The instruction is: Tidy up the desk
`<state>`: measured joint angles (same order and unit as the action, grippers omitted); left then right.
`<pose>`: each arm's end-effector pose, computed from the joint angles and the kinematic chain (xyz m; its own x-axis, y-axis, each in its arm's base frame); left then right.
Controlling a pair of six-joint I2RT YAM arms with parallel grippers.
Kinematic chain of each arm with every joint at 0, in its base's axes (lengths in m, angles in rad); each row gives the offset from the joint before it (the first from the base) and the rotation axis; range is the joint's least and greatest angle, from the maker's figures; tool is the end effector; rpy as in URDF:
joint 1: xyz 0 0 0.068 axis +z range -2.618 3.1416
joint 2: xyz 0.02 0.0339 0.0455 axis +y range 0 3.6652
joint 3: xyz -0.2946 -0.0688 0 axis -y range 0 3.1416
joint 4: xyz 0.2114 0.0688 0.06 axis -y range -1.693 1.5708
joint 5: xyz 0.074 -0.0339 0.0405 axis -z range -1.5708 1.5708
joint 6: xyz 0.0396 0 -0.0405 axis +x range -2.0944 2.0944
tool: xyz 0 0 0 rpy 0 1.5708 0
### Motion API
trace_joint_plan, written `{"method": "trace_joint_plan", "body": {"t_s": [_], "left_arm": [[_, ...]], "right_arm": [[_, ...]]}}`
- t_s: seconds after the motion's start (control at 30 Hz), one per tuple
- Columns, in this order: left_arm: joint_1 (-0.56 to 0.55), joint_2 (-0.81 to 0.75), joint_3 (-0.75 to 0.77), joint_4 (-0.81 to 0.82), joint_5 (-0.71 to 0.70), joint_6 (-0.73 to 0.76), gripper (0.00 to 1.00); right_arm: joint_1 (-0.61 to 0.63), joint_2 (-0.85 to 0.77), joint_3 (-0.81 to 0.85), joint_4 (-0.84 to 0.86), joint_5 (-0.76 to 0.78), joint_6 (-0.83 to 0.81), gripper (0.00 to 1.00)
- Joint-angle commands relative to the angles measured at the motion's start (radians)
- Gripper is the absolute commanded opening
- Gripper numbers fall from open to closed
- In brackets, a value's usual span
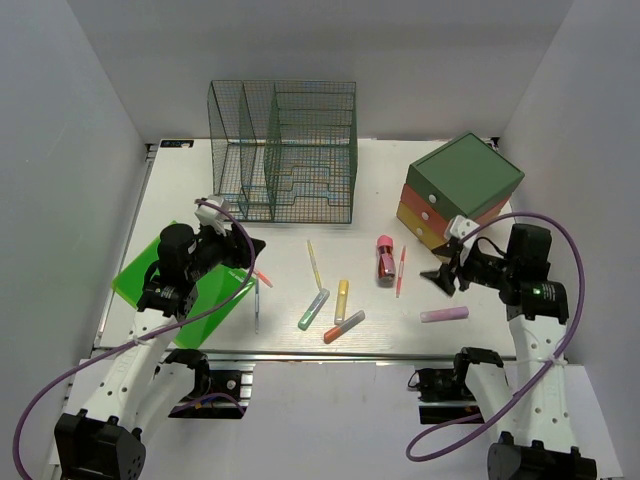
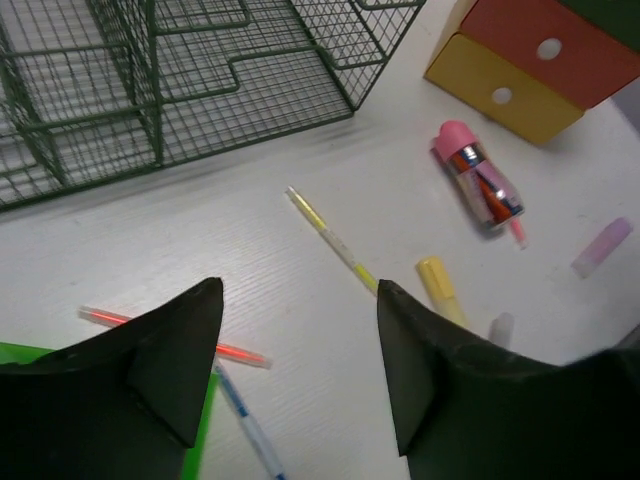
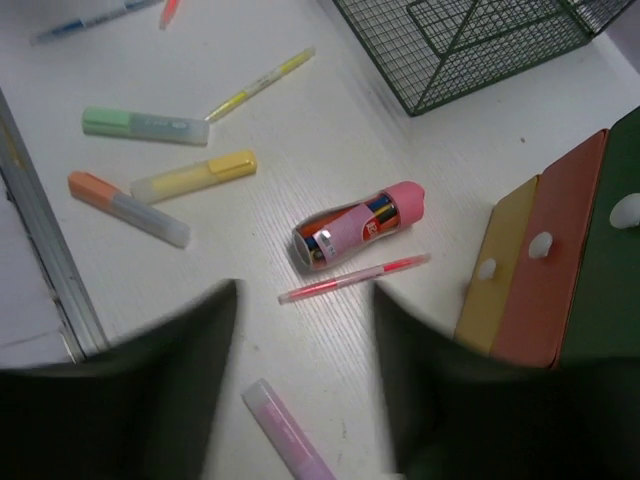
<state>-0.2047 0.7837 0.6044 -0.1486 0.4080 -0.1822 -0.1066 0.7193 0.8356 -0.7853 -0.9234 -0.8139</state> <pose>0.1285 -0.0427 0.3073 -0.4106 -0.0846 -0.9079 0.4881 0.8206 -0.2972 0.0811 0.0231 0.3310 -0.0178 -0.4390 -0.8983 -0.8315 0.5055 -0.2306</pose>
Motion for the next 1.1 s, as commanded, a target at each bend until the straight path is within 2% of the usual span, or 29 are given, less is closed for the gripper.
{"method": "trace_joint_plan", "body": {"t_s": [0.0,0.03,0.07,0.1,0.13,0.17,0.2,0.23,0.27,0.33,0.37,0.4,0.47,0.5,0.63,0.7,0.73,0.8,0.87,0.93,0.97,1.07], "left_arm": [[0.004,-0.009,0.015,0.024,0.051,0.013,0.62],[0.004,-0.008,0.017,0.026,0.061,0.013,0.53],[0.004,-0.006,0.017,0.027,0.071,0.015,0.33],[0.004,-0.001,0.017,0.033,0.078,0.012,0.24],[0.004,0.0,0.017,0.034,0.098,0.013,0.16],[0.004,0.002,0.018,0.038,0.107,0.01,0.05],[0.004,0.005,0.017,0.043,0.118,0.009,0.02],[0.004,0.006,0.017,0.046,0.141,0.007,0.01],[0.004,0.009,0.015,0.052,0.156,0.004,0.01],[0.004,0.02,0.011,0.07,0.184,-0.003,0.03],[0.004,0.026,0.009,0.076,0.21,-0.01,0.08],[0.004,0.032,0.008,0.087,0.219,-0.017,0.34],[0.004,0.058,0.006,0.101,0.254,-0.034,0.54],[-0.005,0.066,0.006,0.104,0.264,-0.039,0.72],[-0.016,0.115,0.011,0.101,0.269,-0.046,0.83],[-0.028,0.124,0.015,0.095,0.261,-0.048,0.84],[-0.029,0.13,0.011,0.102,0.261,-0.06,0.84],[-0.041,0.137,0.008,0.132,0.265,-0.1,0.81],[-0.061,0.158,0.023,0.139,0.275,-0.129,0.71],[-0.074,0.176,0.052,0.138,0.282,-0.152,0.57],[-0.09,0.189,0.082,0.138,0.275,-0.164,0.38],[-0.125,0.216,0.13,0.203,0.262,-0.227,0.2]], "right_arm": [[0.001,0.032,0.074,0.003,-0.043,0.067,0.34],[0.004,0.041,0.091,0.024,-0.034,0.08,0.17],[0.004,0.06,0.111,0.027,-0.031,0.114,0.04],[0.004,0.072,0.158,0.021,-0.025,0.12,0.04],[0.002,0.08,0.183,0.021,-0.019,0.133,0.09],[0.002,0.094,0.204,0.035,0.007,0.177,0.33],[0.004,0.1,0.241,0.047,0.027,0.203,0.43],[0.002,0.101,0.256,0.069,0.049,0.231,0.47],[0.002,0.103,0.269,0.114,0.107,0.26,0.57],[0.004,0.106,0.29,0.174,0.228,0.367,0.63],[0.002,0.115,0.296,0.198,0.269,0.395,0.67],[0.002,0.124,0.303,0.23,0.311,0.438,0.68],[0.004,0.169,0.322,0.247,0.413,0.464,0.71],[0.002,0.189,0.33,0.247,0.443,0.478,0.73],[0.002,0.253,0.329,0.282,0.521,0.495,0.77],[-0.001,0.258,0.294,0.323,0.534,0.515,0.76],[0.001,0.252,0.278,0.369,0.549,0.541,0.71],[0.002,0.249,0.241,0.4,0.552,0.57,0.53],[0.001,0.238,0.202,0.443,0.56,0.619,0.33],[-0.001,0.207,0.162,0.49,0.563,0.645,0.31],[-0.002,0.197,0.14,0.55,0.574,0.672,0.31],[-0.004,0.151,0.057,0.649,0.587,0.717,0.42]]}}
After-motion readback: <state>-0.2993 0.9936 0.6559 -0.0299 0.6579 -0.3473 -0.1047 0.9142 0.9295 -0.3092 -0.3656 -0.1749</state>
